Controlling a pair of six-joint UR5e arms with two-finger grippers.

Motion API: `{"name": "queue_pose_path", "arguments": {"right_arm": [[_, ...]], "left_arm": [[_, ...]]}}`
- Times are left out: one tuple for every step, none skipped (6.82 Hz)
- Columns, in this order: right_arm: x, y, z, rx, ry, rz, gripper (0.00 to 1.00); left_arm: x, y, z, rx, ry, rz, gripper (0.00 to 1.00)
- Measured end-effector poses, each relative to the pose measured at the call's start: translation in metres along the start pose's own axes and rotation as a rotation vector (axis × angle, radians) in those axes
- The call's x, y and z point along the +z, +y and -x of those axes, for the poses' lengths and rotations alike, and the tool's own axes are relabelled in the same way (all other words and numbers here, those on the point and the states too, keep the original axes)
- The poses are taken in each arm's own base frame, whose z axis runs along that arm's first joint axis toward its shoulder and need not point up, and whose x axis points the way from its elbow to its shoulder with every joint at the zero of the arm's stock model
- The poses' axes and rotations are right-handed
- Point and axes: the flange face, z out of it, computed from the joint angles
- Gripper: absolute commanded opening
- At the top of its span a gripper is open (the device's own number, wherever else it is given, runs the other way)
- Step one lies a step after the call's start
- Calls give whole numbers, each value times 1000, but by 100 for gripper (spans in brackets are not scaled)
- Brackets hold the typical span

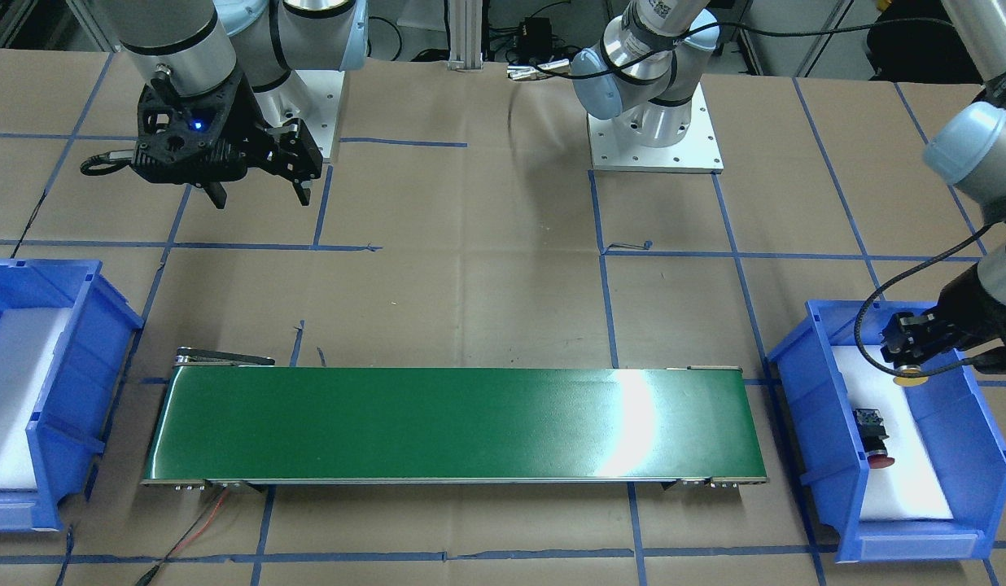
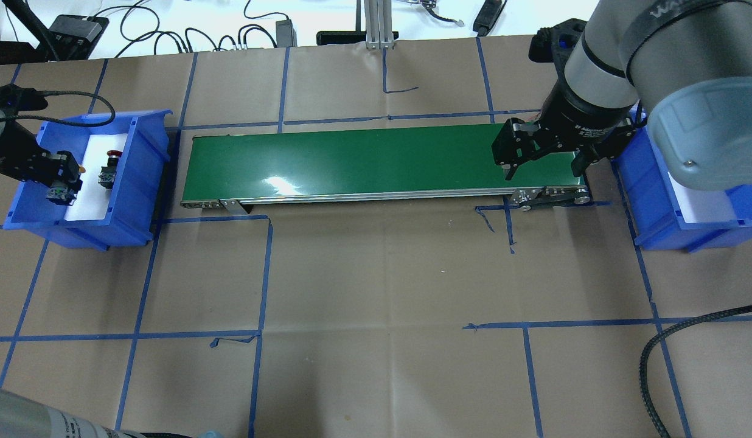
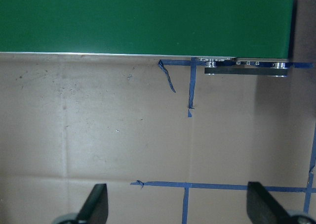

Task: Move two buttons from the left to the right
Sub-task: 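Lift the yellow button and carry it onto the green conveyor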

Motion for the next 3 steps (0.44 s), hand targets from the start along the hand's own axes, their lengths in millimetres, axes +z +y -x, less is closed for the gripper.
{"name": "queue_pose_path", "arguments": {"right_arm": [[0,0,0,0,1,0,100],[0,0,0,0,2,1,100],[0,0,0,0,3,0,100]], "left_arm": [[-26,-5,2,-3,6,12,8],[-41,-10,1,-11,9,15,9],[-47,-17,-11,-23,9,13,9]]}}
